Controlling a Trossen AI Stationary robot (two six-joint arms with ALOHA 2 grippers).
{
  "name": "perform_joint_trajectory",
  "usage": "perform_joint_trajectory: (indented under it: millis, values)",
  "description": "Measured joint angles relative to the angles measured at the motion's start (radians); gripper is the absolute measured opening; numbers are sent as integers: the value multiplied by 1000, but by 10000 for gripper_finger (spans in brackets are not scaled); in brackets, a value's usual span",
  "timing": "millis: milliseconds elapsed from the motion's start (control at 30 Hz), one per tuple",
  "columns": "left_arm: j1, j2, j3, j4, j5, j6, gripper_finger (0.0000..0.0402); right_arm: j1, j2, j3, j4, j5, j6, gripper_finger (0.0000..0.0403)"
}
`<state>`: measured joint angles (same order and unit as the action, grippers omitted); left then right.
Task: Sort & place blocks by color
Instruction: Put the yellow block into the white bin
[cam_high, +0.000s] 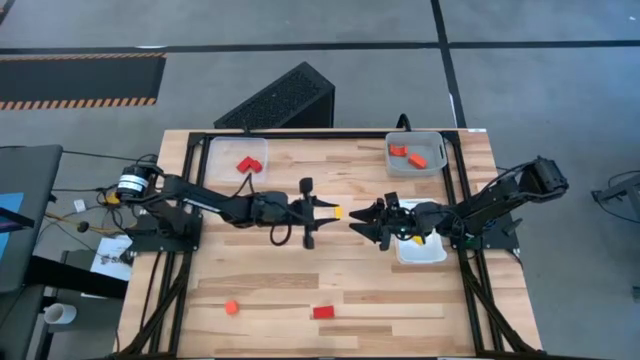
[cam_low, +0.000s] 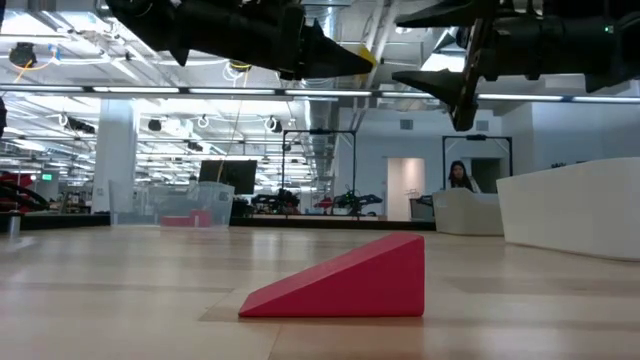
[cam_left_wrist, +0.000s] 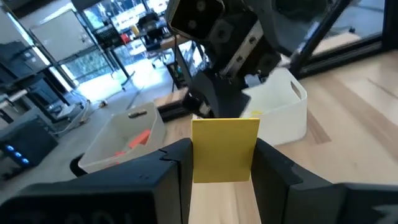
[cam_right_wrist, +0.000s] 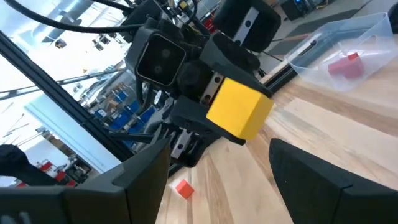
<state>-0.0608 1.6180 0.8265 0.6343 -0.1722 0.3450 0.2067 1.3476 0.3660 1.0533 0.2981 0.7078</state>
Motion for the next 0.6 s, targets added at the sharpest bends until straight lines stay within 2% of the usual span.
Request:
perform_joint_trajectory:
  millis: [400, 600]
  values:
    - [-14, 0, 0, -16, 0, 14, 91, -47, 0, 0, 0, -7, 2, 296]
    - [-19, 0, 0, -16, 0, 14, 91, -69, 0, 0, -27, 1, -11, 325]
